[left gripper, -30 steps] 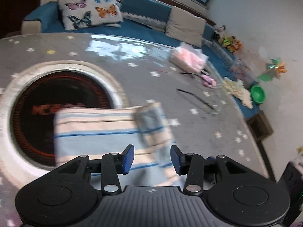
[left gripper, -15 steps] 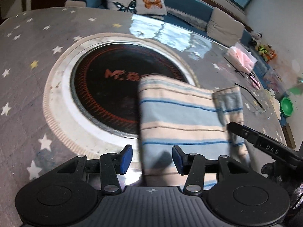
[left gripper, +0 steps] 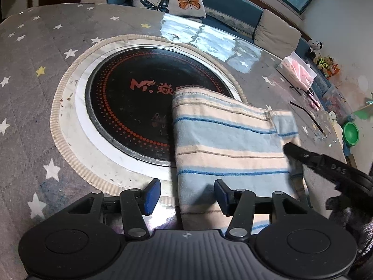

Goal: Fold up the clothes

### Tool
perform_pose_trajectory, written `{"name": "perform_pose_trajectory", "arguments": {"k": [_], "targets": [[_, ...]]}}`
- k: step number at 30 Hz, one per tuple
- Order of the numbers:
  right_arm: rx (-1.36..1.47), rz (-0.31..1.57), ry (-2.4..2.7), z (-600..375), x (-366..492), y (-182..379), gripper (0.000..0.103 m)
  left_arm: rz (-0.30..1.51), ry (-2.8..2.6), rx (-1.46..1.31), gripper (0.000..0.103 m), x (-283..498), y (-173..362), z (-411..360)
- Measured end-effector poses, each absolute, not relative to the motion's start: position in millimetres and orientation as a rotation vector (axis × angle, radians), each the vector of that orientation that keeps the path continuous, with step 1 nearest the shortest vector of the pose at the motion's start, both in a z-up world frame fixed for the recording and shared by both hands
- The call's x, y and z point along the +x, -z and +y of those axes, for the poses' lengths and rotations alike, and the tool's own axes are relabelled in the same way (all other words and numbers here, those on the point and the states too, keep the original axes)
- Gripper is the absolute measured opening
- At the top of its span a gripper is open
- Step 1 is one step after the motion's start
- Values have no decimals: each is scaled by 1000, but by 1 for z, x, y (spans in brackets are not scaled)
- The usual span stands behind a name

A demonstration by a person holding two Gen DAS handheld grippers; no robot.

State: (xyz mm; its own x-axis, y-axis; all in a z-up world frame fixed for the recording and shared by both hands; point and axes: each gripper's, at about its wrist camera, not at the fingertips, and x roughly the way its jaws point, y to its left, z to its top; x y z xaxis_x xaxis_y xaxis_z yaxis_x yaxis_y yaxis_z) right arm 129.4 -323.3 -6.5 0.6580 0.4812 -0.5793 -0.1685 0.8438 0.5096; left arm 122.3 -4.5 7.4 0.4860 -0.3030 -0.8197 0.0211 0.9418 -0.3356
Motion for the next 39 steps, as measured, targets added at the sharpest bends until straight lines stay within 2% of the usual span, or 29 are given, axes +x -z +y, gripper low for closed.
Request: {"name": "perform_pose_trajectory", "arguments": {"k": [10, 15, 18, 19, 26, 29, 32, 39], "targets": [[351, 668, -405, -319, 138, -39, 7, 1043, 195, -297, 55, 122, -8, -2], [307, 765, -370, -319, 160, -16, 8, 1046, 197, -292, 56, 123, -7, -3], [339, 784, -361, -333, 159, -7, 19, 1032, 197, -268, 56, 121, -10, -3], [351, 790, -359, -337, 158, -4, 20, 1027, 196, -258, 56, 121, -12, -3], [244, 722, -381, -344, 115, -28, 20, 970, 224, -170, 57, 111, -23, -15], [187, 698, -430, -337, 93, -36, 20, 944, 255, -113, 62, 103, -24, -29], [156, 719, -458, -331, 78, -29, 20, 929, 278, -55, 65, 96, -20, -42], [238, 797, -406, -347, 59, 1, 20, 918, 271, 65, 65, 81, -6, -53]]}}
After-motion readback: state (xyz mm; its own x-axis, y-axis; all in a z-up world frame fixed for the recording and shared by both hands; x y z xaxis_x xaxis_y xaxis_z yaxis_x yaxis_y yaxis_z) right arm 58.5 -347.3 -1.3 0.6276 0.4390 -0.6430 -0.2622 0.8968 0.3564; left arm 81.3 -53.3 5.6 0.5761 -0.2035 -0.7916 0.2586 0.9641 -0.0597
